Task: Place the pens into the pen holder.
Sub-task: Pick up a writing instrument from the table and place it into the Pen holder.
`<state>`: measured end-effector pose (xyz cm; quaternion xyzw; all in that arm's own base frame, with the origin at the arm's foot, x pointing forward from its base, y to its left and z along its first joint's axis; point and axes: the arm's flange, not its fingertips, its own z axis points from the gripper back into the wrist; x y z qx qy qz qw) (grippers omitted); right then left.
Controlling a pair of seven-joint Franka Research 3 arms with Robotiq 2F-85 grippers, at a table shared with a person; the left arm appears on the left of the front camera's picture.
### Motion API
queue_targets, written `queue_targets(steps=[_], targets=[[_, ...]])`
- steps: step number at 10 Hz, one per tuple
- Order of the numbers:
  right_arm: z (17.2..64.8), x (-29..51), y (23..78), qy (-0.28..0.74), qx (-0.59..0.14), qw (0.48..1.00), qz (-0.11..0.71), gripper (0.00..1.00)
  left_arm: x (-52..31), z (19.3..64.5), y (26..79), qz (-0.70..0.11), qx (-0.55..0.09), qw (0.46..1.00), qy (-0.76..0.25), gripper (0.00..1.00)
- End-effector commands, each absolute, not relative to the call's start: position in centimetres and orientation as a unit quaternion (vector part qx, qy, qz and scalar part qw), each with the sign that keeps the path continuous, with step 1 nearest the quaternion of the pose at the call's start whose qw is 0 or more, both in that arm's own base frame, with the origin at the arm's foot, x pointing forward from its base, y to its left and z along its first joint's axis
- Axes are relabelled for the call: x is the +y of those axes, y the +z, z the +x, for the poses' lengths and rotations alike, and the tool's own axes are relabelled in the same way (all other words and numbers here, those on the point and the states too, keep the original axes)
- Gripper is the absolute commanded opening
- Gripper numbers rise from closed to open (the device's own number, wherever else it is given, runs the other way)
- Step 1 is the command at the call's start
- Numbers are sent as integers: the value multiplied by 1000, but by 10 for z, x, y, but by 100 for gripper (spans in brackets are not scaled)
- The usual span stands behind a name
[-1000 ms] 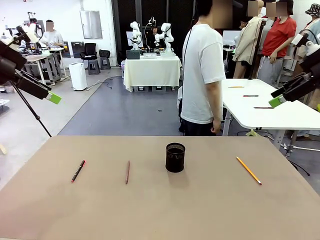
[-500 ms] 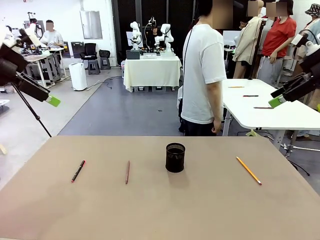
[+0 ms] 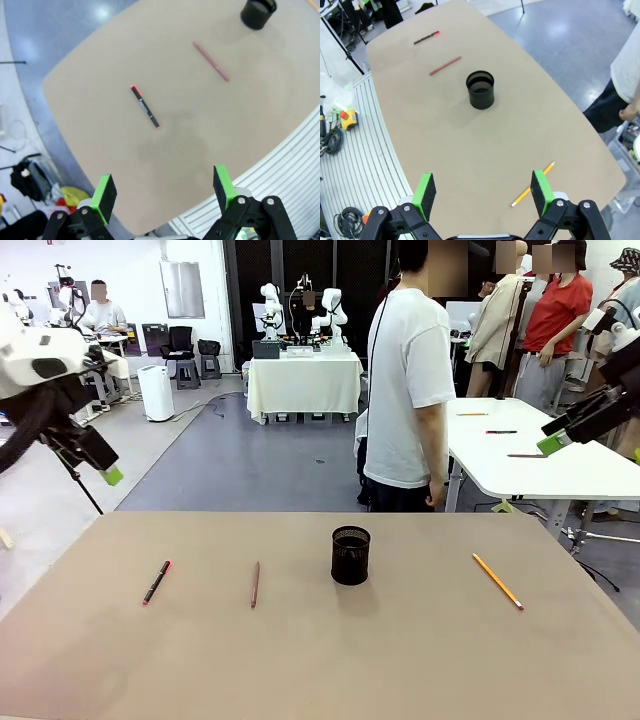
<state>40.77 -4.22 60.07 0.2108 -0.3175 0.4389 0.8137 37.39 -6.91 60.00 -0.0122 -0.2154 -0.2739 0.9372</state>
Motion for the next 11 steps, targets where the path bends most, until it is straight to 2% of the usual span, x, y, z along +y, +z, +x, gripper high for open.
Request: queue_targets(steps=[1, 3, 4, 7, 9, 11], targets=[[408, -42, 601, 440, -322, 810, 216, 100, -75, 382, 599, -28, -208, 943, -258, 100], [408, -42, 601, 440, -322, 810, 216, 100, -68, 384, 596, -22, -256, 922, -289, 100], [408, -42, 601, 440, -322, 810, 216, 100, -75, 382, 592, -23, -207, 942, -262, 100], [408, -42, 601, 440, -322, 810, 216, 100, -75, 384, 593, -23, -218, 938, -267, 100], [408, -42, 601, 440, -322, 810, 216, 100, -89, 434, 561, 56, -174, 968, -171, 100], [408, -42, 601, 440, -322, 810, 216, 100, -87, 467, 536, 68, -158, 976, -133, 100]])
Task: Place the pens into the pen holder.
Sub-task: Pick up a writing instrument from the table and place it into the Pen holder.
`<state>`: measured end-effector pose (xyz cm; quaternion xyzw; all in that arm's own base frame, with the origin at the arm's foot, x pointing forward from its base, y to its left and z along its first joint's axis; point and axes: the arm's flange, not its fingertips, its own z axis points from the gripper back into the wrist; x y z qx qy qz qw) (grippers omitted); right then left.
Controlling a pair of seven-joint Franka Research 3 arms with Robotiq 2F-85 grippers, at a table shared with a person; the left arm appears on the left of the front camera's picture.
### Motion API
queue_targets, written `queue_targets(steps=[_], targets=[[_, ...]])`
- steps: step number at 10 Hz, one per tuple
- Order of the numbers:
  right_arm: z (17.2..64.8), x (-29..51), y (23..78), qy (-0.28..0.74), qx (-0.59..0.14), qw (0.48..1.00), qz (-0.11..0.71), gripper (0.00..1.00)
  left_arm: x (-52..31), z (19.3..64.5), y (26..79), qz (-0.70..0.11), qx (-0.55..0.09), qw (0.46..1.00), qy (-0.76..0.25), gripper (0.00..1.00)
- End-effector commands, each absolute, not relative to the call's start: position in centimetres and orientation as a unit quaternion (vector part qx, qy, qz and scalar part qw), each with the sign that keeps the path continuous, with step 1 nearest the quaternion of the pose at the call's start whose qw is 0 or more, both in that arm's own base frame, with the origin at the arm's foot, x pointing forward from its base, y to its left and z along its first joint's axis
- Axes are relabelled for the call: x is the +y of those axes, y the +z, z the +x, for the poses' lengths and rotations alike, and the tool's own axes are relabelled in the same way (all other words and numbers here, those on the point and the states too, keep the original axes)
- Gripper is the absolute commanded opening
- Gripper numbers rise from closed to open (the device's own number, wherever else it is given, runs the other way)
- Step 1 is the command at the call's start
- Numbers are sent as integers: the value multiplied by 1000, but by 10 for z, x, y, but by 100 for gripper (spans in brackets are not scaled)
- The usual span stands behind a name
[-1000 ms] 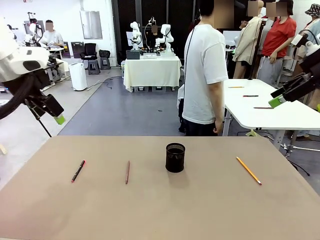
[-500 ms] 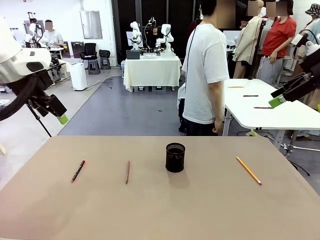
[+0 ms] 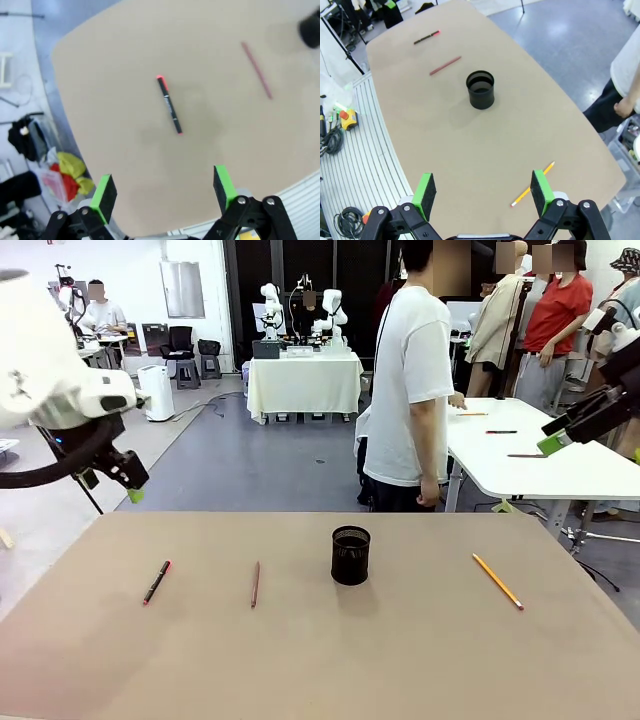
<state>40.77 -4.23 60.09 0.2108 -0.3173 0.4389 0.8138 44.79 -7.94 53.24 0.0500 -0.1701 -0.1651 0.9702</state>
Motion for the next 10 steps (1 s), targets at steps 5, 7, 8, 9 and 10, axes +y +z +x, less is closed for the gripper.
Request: queue_targets(steps=[5, 7, 8, 9, 10], targets=[[408, -42, 601, 440, -322, 810, 216, 100, -83, 549, 441, 65, -112, 989, -72, 100], [408, -42, 601, 440, -322, 810, 216, 100, -74, 558, 419, 67, -101, 991, -58, 100], [408, -42, 601, 440, -322, 810, 216, 100, -73, 556, 422, 55, -108, 991, -60, 100], [408, -42, 601, 440, -322, 810, 216, 100, -77, 554, 414, 53, -94, 991, -73, 100], [408, -42, 601, 440, -322, 810, 216, 100, -77, 554, 414, 53, -94, 991, -73, 100]])
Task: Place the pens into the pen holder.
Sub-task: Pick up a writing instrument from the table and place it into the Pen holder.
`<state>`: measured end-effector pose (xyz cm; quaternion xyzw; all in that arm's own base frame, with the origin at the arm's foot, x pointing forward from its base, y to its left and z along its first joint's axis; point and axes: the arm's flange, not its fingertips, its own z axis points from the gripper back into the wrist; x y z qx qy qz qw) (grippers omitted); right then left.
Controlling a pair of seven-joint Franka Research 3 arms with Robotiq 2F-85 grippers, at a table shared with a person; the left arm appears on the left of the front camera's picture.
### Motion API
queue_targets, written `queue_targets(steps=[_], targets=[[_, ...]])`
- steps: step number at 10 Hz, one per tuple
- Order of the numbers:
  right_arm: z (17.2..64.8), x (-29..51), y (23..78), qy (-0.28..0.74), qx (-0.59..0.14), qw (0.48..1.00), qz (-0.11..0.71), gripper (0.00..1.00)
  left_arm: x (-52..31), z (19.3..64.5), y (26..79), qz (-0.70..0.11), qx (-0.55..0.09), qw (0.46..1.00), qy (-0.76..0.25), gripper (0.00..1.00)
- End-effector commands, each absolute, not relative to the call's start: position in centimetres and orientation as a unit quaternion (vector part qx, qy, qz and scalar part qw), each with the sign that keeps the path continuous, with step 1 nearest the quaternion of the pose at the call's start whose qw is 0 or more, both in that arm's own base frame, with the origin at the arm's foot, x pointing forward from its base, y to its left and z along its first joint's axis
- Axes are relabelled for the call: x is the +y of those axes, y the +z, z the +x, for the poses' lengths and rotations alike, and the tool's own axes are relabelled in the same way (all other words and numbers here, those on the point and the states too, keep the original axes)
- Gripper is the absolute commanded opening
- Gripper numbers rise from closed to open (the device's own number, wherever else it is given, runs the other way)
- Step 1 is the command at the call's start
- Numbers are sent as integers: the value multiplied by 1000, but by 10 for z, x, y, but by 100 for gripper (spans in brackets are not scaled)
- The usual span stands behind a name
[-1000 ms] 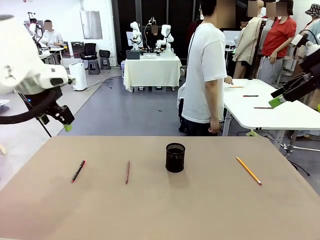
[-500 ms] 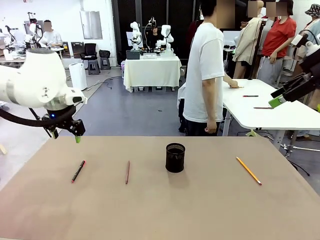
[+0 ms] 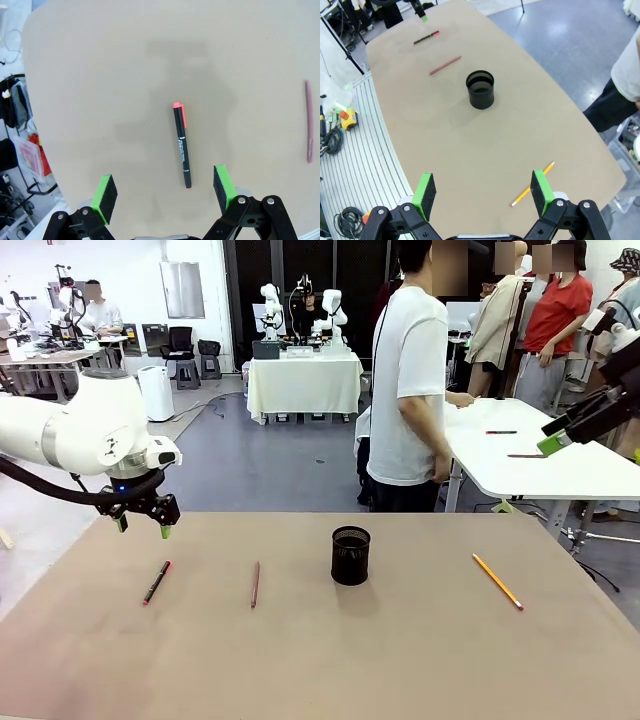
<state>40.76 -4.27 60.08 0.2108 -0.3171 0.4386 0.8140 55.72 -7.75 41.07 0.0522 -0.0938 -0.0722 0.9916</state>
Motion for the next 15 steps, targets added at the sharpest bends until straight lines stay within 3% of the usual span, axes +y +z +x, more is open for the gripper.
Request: queue_targets(steps=[1, 10, 15], targets=[[408, -42, 601, 440, -322, 810, 216, 100, -77, 554, 414, 53, -94, 991, -73, 100], [408, -42, 601, 440, -322, 810, 216, 100, -72, 602, 361, 51, -45, 996, -58, 100], [408, -42, 601, 440, -322, 810, 216, 100, -76, 601, 328, 23, -6, 997, -70, 100]])
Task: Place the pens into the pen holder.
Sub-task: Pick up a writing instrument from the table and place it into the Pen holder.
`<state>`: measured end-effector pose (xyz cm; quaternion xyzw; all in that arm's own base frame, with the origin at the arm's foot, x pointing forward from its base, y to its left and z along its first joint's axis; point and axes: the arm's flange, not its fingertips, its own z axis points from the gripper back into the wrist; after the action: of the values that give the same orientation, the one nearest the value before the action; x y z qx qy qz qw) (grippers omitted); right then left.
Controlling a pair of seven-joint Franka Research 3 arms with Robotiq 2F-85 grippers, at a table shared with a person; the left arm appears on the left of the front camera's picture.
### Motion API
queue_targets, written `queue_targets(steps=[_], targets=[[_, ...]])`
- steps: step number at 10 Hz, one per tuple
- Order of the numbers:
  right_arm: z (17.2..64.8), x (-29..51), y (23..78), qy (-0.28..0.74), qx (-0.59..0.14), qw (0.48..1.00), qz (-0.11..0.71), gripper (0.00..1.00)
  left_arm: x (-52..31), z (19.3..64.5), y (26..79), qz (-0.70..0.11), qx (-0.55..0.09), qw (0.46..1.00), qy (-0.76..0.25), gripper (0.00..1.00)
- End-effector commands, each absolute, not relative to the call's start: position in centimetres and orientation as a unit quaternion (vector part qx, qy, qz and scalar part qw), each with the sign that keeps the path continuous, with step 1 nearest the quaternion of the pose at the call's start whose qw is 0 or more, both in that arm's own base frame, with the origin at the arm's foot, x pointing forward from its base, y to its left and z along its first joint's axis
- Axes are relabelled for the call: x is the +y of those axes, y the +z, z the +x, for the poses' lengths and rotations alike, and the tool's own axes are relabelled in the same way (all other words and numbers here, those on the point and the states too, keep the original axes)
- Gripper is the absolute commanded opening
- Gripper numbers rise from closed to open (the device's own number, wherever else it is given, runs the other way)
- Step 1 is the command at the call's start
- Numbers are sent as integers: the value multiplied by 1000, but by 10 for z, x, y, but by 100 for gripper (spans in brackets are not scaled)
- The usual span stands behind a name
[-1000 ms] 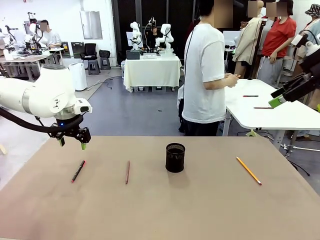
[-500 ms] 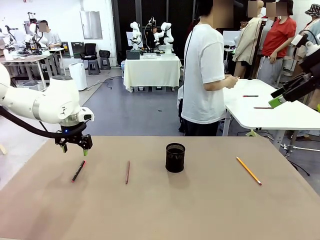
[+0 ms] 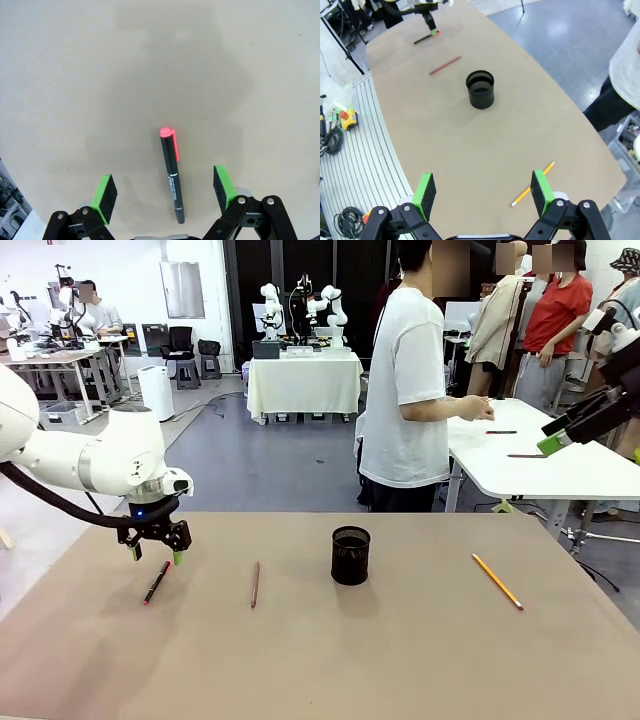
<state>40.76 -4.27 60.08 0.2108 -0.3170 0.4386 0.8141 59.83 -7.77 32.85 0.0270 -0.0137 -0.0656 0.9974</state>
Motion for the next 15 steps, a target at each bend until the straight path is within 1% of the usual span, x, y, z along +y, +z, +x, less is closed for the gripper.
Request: queue_targets(steps=[1, 3, 4, 8, 9, 15], targets=[[408, -42, 601, 440, -322, 810, 216, 100, -76, 603, 323, 29, -5, 997, -67, 100], [408, -42, 601, 440, -322, 810, 216, 100, -77, 604, 313, 27, -1, 997, -71, 100], [408, -42, 601, 440, -322, 810, 216, 100, -77, 604, 310, 38, -19, 996, -84, 96], [408, -42, 601, 440, -322, 810, 216, 100, -78, 605, 308, 24, -6, 996, -80, 16], [408, -42, 601, 440, -322, 810, 216, 100, -78, 605, 308, 24, -3, 997, -76, 0], [408, -42, 601, 440, -322, 810, 216, 100, -78, 599, 314, 14, 7, 997, -72, 0]])
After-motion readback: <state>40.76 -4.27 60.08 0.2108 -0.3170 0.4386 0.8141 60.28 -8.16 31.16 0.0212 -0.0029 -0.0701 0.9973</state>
